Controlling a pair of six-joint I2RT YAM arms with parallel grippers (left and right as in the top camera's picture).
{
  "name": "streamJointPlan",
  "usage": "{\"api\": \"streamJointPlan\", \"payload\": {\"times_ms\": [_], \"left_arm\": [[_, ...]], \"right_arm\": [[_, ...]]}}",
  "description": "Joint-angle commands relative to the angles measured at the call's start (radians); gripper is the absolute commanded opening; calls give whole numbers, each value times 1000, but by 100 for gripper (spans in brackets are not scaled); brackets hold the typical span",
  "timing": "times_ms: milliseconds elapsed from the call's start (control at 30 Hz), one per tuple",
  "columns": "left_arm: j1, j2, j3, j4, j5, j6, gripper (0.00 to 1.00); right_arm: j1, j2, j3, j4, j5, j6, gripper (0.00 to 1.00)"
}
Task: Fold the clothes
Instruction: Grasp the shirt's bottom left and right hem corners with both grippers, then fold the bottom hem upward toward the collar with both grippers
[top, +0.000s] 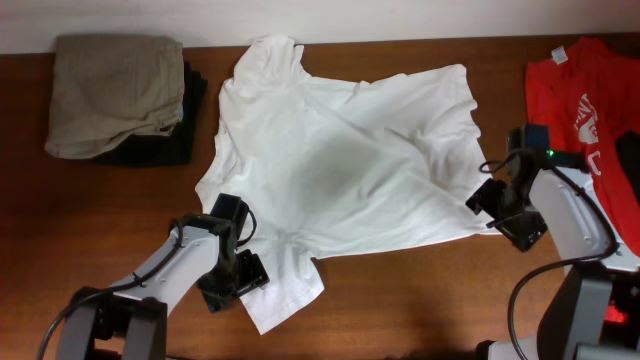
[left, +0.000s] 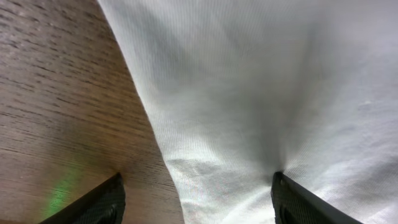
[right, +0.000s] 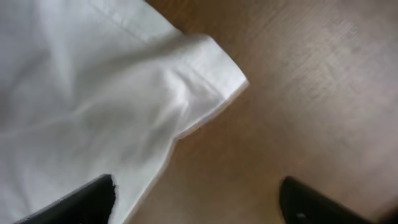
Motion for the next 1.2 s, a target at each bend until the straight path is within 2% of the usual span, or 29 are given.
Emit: {"api": "streamJointPlan", "payload": {"times_ms": [0, 133, 233, 300, 367, 567, 667, 867, 900, 967, 1000, 1033, 1067, 1100, 1167], "left_arm": [[-1, 47, -46, 41, -45, -11, 73], [-1, 47, -46, 39, -34, -10, 73], [-1, 47, -46, 38, -34, -10, 73], [-1, 47, -46, 39, -27, -10, 73], [-1, 47, -46, 39, -27, -10, 69], [-1, 47, -46, 41, -27, -10, 69], [0, 47, -46, 41, -27, -10, 69], [0, 47, -46, 40, -27, -10, 67], [0, 47, -46, 39, -26, -5, 61], [0, 47, -45, 40, 21, 55, 52], [0, 47, -44, 41, 37, 73, 43], [0, 46, -44, 36, 42, 82, 32], [0, 47, -44, 28, 42, 82, 12], [0, 46, -44, 19, 41, 82, 1], [0, 47, -44, -3, 41, 89, 1]], "right_arm": [[-25, 3, -63, 107, -22, -10, 73], [-78, 5, -112, 195, -42, -84, 65], [-122, 5, -116, 199, -60, -96, 51], [-142, 6, -116, 203, -87, -98, 47], [-146, 7, -116, 212, -98, -107, 47], [-147, 58, -116, 246, -109, -126, 46], [-147, 118, -116, 272, -132, -126, 41], [-147, 174, -116, 298, -124, -126, 39], [-147, 174, -116, 305, -123, -134, 36], [-147, 174, -116, 312, -124, -140, 23], [-147, 174, -116, 311, -124, -140, 17], [-147, 174, -116, 311, -124, -140, 8], [-147, 174, -116, 310, -123, -140, 4], [-147, 174, -116, 307, -116, -140, 4], [-148, 172, -116, 299, -90, -140, 4]]}}
